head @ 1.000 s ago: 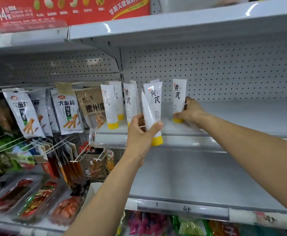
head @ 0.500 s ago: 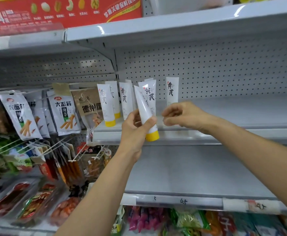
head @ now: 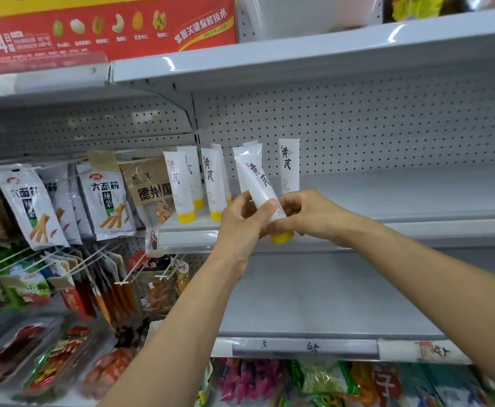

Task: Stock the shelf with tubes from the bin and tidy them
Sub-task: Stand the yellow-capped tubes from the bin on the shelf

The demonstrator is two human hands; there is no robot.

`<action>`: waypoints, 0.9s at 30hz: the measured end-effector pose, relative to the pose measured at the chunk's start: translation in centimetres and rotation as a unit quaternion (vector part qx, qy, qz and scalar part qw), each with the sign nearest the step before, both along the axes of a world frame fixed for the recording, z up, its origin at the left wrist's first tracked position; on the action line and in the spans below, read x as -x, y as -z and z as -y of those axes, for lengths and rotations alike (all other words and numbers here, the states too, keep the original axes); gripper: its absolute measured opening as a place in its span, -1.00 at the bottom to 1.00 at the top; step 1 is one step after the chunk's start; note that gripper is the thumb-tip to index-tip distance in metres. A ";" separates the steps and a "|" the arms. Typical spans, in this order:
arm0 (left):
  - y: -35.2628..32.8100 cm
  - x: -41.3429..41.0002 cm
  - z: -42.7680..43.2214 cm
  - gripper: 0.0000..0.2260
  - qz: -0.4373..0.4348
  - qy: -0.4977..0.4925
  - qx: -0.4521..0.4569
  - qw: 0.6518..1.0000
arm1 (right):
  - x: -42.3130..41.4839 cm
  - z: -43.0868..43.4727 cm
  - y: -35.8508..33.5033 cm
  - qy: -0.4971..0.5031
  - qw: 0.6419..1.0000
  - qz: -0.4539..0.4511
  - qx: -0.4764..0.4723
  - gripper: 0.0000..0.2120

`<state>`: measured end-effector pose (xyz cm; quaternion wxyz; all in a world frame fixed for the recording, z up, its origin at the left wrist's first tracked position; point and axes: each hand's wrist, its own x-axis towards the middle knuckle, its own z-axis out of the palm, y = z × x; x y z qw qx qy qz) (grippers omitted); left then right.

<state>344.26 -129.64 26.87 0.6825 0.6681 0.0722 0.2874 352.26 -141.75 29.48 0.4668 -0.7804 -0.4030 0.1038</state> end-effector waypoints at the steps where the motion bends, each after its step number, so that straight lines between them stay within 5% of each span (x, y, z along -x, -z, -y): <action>1: -0.1 0.1 -0.1 -0.79 -0.004 -0.008 -0.019 1.000 | -0.3 0.0 -0.1 0.018 1.000 0.005 -0.002 -0.69; 4: 0.3 0.2 -1.2 -0.72 -0.021 -0.092 -0.178 0.980 | -1.3 -0.2 -0.4 0.070 0.997 0.001 -0.032 -0.71; 7: 0.9 0.6 -2.3 -0.73 -0.051 -0.164 -0.350 0.921 | -2.5 -0.4 -0.6 0.124 0.991 0.022 -0.053 -0.72; 10: 1.3 0.9 -2.6 -0.75 -0.085 -0.188 -0.425 0.881 | -3.8 -0.9 -0.4 0.165 0.984 0.031 -0.059 -0.66; 15: 1.9 0.8 -2.8 -0.76 -0.115 -0.199 -0.476 0.849 | -5.0 -1.9 0.4 0.220 0.973 0.058 -0.032 -0.65; 27: 2.7 1.1 -3.6 -0.77 -0.136 -0.186 -0.480 0.846 | -5.4 -2.7 1.4 0.273 0.959 0.079 0.025 -0.66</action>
